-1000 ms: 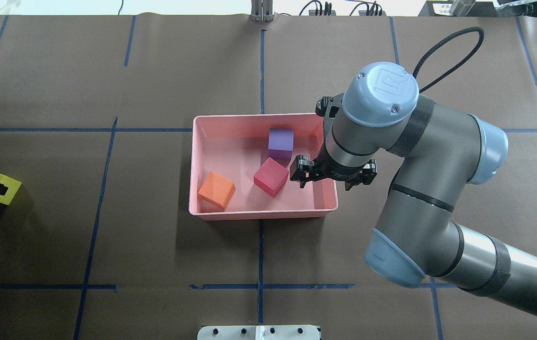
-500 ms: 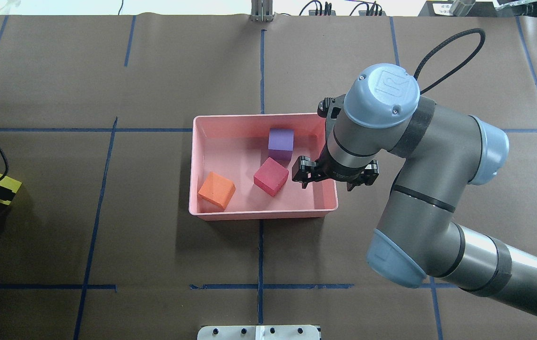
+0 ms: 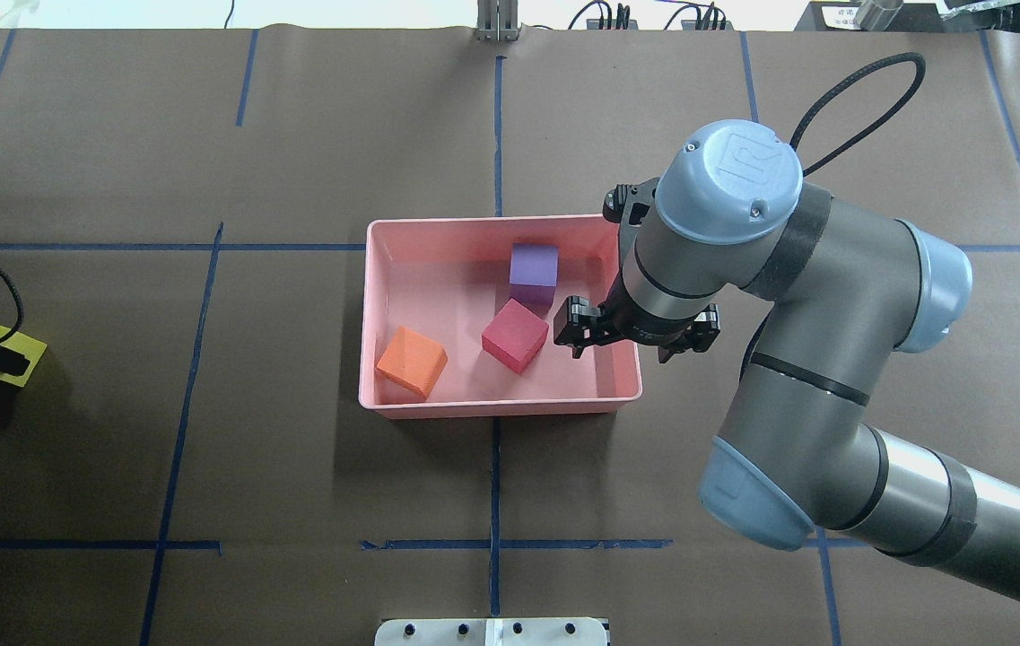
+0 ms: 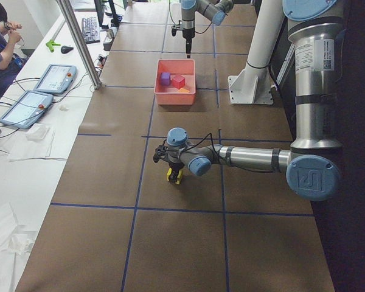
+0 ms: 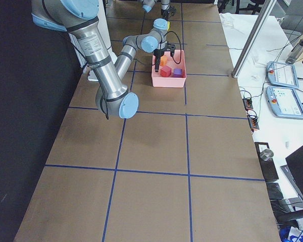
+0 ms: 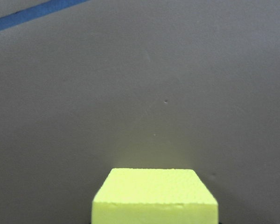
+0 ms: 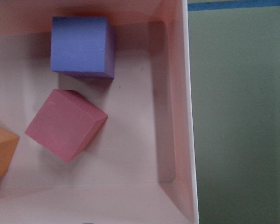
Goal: Place blocks into pink bin with both arms
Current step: 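Grasp the yellow cube with the left gripper while the right gripper hovers over the bin, then lift the yellow cube with the left gripper while the right gripper withdraws from the bin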
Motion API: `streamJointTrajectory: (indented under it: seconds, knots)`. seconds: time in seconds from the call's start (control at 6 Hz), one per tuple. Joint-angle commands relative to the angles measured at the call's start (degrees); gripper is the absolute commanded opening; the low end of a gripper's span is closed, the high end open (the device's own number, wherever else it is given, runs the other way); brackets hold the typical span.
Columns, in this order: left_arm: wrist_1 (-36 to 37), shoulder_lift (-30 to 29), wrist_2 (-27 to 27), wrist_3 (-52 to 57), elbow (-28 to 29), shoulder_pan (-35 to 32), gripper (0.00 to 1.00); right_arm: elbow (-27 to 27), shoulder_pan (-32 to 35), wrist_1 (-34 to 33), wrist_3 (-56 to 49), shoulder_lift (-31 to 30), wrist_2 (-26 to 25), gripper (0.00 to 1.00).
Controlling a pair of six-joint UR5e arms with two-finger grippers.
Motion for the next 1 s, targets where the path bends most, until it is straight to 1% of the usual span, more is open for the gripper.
streamJointTrajectory:
  seconds: [0.0,0.17,0.33,0.5,0.67,0.83]
  knots:
    - [0.43,-1.97,-0.09,-0.12,-2.42,-0.92,0.6,0.48,1.64,-0.08,-0.84,-0.01,0.25,1.0]
    - [4.69,-5.37,-0.09,-0.12,-4.09,-2.49,0.6,0.48,3.48,-0.17,-4.33,-0.53,0.34,1.0]
    - [16.22,-10.54,-0.09,-0.21,-8.89,-2.68,0.6,0.57,6.45,-0.17,-9.59,-2.11,1.29,1.0]
    - [29.91,-16.77,-0.09,-0.65,-13.9,-2.68,0.61,0.65,10.14,-0.17,-16.34,-4.99,4.26,1.0]
    - [41.01,-24.84,-0.01,-5.35,-16.99,-2.08,0.61,2.48,13.22,-0.08,-23.11,-9.2,5.51,1.0]
    - [45.73,-31.97,0.08,-12.79,-17.02,1.59,0.61,3.28,16.82,0.01,-31.61,-13.33,7.52,1.0]
